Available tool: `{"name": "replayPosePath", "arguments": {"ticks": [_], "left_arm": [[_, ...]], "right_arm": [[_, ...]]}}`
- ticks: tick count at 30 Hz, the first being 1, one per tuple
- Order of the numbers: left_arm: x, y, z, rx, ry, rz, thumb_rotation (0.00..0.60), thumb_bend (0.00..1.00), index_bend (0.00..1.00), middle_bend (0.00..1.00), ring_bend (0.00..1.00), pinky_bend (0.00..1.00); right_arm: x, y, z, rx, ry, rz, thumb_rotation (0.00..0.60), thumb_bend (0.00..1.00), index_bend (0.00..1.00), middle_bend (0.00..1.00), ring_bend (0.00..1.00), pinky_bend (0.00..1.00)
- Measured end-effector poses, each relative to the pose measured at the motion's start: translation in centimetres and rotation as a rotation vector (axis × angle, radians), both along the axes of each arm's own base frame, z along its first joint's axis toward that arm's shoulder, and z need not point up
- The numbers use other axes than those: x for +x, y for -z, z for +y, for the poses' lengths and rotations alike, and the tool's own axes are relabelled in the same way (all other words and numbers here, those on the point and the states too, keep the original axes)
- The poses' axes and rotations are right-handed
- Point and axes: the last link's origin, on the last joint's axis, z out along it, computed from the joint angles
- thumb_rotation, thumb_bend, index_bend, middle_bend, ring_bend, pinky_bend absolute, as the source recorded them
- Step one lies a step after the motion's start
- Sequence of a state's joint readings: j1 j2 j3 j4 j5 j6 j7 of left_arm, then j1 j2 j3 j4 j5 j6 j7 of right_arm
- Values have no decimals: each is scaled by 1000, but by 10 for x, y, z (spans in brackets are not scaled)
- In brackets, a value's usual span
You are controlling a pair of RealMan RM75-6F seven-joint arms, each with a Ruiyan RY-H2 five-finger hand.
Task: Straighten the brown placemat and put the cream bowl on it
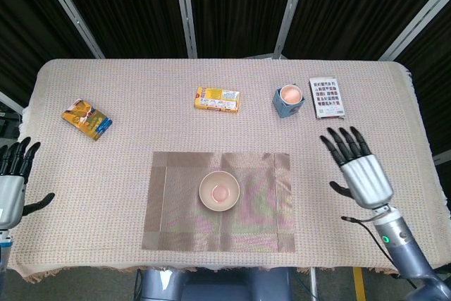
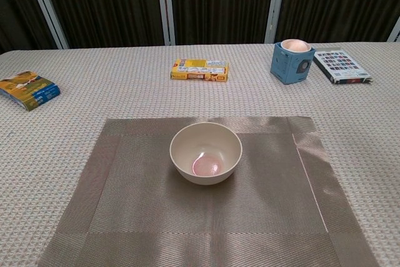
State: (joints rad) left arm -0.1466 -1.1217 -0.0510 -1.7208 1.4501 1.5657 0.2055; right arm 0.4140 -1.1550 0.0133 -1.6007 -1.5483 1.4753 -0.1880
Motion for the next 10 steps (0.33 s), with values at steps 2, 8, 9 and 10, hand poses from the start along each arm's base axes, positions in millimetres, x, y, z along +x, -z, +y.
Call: {"name": "replayPosePath", "arguments": {"ticks": [2,8,9,10], "left_arm": [[0,-1,-4,9,8,-6,600,0,0,0,0,0],[1,-3,-13,22,17,-23,600,0,0,0,0,0],[1,-4,-14,22,18,-25,600,0,0,0,0,0],[1,-4,-15,22,19,-26,600,0,0,0,0,0]], "right_arm": [[-21,-17,13,-40,86,-58,600,0,0,0,0,0],[-49,-37,40,-102,195,-75,600,0,0,0,0,0],[-50,-37,41,-106,201,-69,600,0,0,0,0,0],[-51,-37,43,-110,206,-61,600,0,0,0,0,0]]}}
